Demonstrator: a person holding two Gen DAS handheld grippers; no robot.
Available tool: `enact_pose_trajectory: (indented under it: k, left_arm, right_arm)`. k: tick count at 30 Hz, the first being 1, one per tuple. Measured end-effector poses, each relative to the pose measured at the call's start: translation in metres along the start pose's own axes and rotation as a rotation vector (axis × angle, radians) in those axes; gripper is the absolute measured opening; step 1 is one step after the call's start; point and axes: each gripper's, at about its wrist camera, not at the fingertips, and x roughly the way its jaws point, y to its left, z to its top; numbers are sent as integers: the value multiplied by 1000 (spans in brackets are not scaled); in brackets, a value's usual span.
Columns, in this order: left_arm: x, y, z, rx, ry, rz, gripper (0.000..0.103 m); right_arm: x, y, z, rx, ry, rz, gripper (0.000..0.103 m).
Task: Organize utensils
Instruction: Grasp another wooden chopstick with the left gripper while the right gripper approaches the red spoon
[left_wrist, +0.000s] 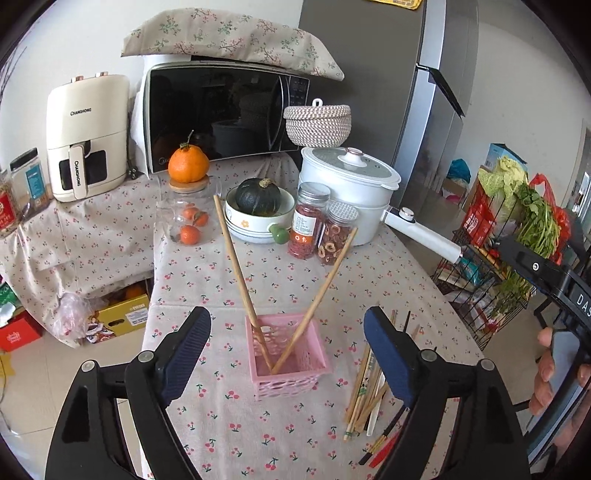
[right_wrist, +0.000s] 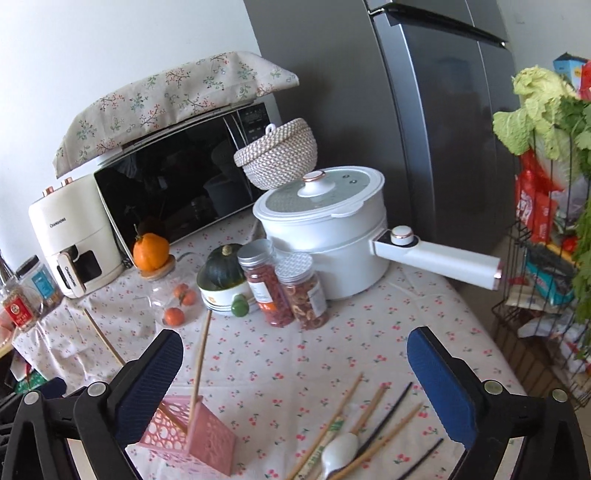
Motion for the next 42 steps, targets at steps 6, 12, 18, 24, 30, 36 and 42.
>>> enact_pose_trajectory:
  k: [6, 12, 18, 24, 30, 36, 42]
  left_arm:
    - [2, -26, -17, 85, 89, -3, 92]
    - [19, -49, -34, 138, 211, -35, 92]
    - [55, -89, -44, 200, 338, -98, 92]
    - [113, -135, -42, 225, 485, -213, 75]
    - [170, -173, -38, 239, 571, -281, 37]
    - [214, -206, -43, 324, 618, -257, 21]
    - [242, -216, -47, 360, 645, -215, 17]
  right_arm:
    - [-1, -20, -25, -31, 144, -62, 103]
    - [11, -55, -52, -40, 311, -140, 103]
    - [25, -98, -68, 3, 466, -245, 103]
    - [40, -126, -76, -21, 528, -330, 102]
    - [51, -142, -82, -5, 577, -317, 102]
    - [59, -149, -88, -25, 610, -312, 102]
    - [63, -166, -91, 22, 629, -321, 102]
